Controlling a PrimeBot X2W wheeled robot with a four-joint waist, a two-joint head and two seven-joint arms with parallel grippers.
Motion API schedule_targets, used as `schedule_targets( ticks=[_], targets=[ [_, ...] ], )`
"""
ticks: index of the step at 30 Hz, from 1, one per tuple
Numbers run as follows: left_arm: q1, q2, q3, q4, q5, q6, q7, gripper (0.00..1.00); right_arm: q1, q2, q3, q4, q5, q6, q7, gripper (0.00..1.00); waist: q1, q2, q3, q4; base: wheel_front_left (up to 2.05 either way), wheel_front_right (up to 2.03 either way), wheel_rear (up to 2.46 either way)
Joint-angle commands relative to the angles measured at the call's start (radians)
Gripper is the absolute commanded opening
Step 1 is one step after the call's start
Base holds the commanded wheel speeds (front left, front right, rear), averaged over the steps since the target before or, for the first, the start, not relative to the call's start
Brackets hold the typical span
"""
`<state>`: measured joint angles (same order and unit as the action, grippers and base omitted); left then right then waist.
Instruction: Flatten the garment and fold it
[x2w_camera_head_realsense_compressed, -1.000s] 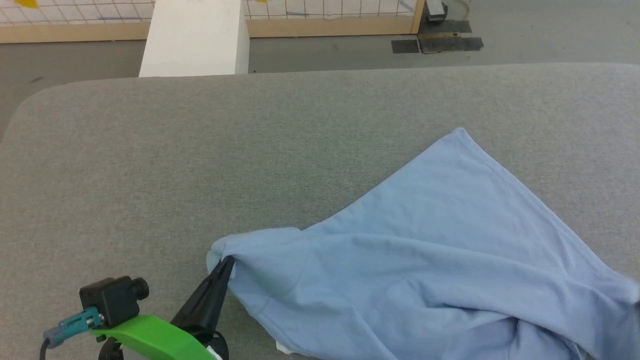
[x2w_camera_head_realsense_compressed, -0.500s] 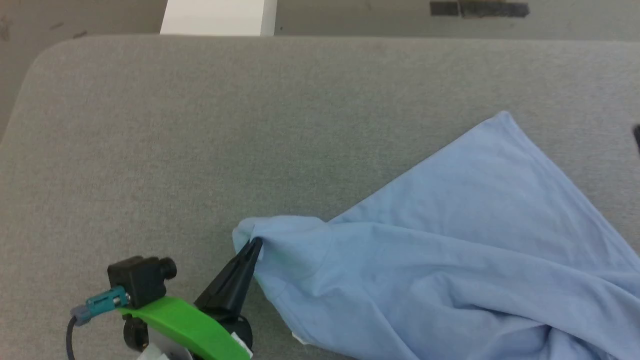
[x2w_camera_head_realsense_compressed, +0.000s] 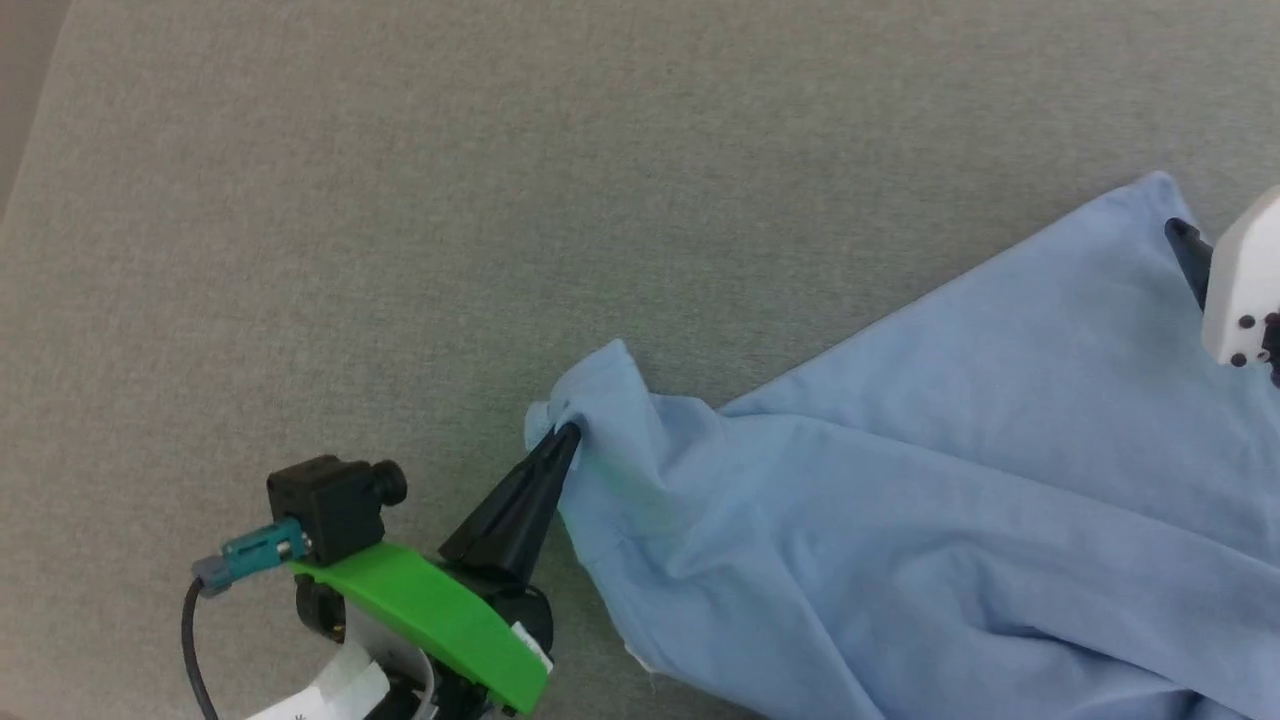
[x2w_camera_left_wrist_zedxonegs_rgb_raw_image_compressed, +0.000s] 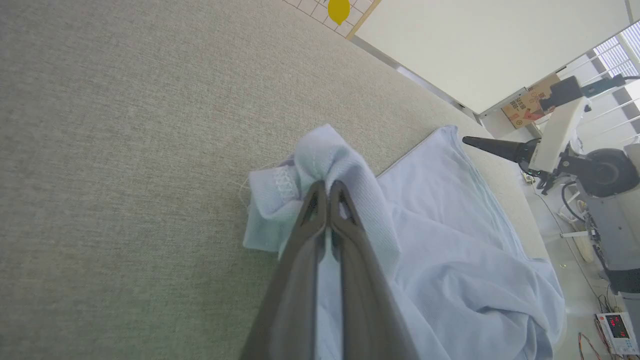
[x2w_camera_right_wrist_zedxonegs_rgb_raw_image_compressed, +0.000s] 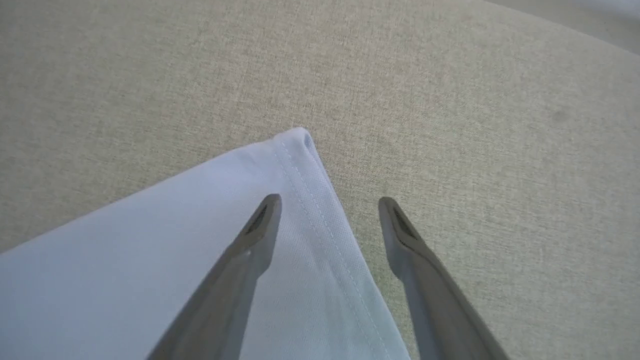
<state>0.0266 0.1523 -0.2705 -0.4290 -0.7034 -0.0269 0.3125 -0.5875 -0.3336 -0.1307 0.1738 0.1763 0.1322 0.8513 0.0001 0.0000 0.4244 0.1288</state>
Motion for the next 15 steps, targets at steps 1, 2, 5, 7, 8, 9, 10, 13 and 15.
schedule_targets(
  ticks=[1, 2, 5, 7, 8, 9, 10, 13, 15],
  targets=[
    [-0.025, -0.006, -0.001, 0.004, 0.01, -0.008, -0.008, 0.0, -0.018, -0.004, 0.004, 0.015, -0.007, -0.002, -0.012, 1.0, -0.0001, 0.0, 0.042, 0.042, 0.0, 0.0, 0.0],
    [-0.03, -0.008, -0.003, 0.008, 0.01, -0.009, -0.009, 0.0, -0.022, -0.005, 0.009, 0.029, -0.008, -0.002, -0.015, 1.0, -0.0001, 0.0, 0.047, 0.046, 0.0, 0.0, 0.0],
    [-0.04, -0.011, -0.007, 0.014, 0.009, -0.012, -0.012, 0.0, -0.03, -0.007, 0.017, 0.06, -0.002, -0.002, -0.016, 1.0, -0.0001, 0.0, 0.057, 0.054, 0.0, 0.0, 0.0],
    [-0.043, -0.012, -0.007, 0.018, 0.008, -0.012, -0.015, 0.0, -0.034, -0.011, 0.02, 0.079, -0.004, -0.002, -0.009, 1.0, -0.0001, 0.0, 0.061, 0.057, 0.0, 0.0, 0.0],
    [-0.045, -0.012, -0.007, 0.02, 0.008, -0.012, -0.016, 0.0, -0.036, -0.013, 0.023, 0.086, -0.006, -0.002, -0.002, 0.47, -0.0001, 0.0, 0.062, 0.057, 0.0, 0.0, 0.0],
    [-0.046, -0.013, -0.006, 0.022, 0.008, -0.012, -0.016, 0.0, -0.038, -0.015, 0.026, 0.088, -0.005, -0.002, 0.0, 0.27, -0.0001, 0.0, 0.062, 0.057, 0.0, 0.0, 0.0],
    [-0.047, -0.012, -0.005, 0.024, 0.007, -0.011, -0.018, 0.0, -0.04, -0.017, 0.029, 0.088, -0.003, -0.002, -0.002, 0.0, -0.0001, 0.0, 0.061, 0.056, 0.0, 0.0, 0.0],
    [-0.047, -0.012, 0.001, 0.031, 0.004, -0.009, -0.022, 0.0, -0.041, -0.025, 0.034, 0.09, 0.001, -0.002, -0.011, 0.0, -0.0001, 0.0, 0.049, 0.049, 0.0, 0.0, 0.0],
    [-0.046, -0.012, 0.006, 0.035, 0.001, -0.01, -0.03, 0.0, -0.042, -0.024, 0.029, 0.088, 0.004, -0.002, -0.034, 0.0, -0.0001, 0.0, 0.033, 0.043, 0.0, 0.0, 0.0]
  ],
)
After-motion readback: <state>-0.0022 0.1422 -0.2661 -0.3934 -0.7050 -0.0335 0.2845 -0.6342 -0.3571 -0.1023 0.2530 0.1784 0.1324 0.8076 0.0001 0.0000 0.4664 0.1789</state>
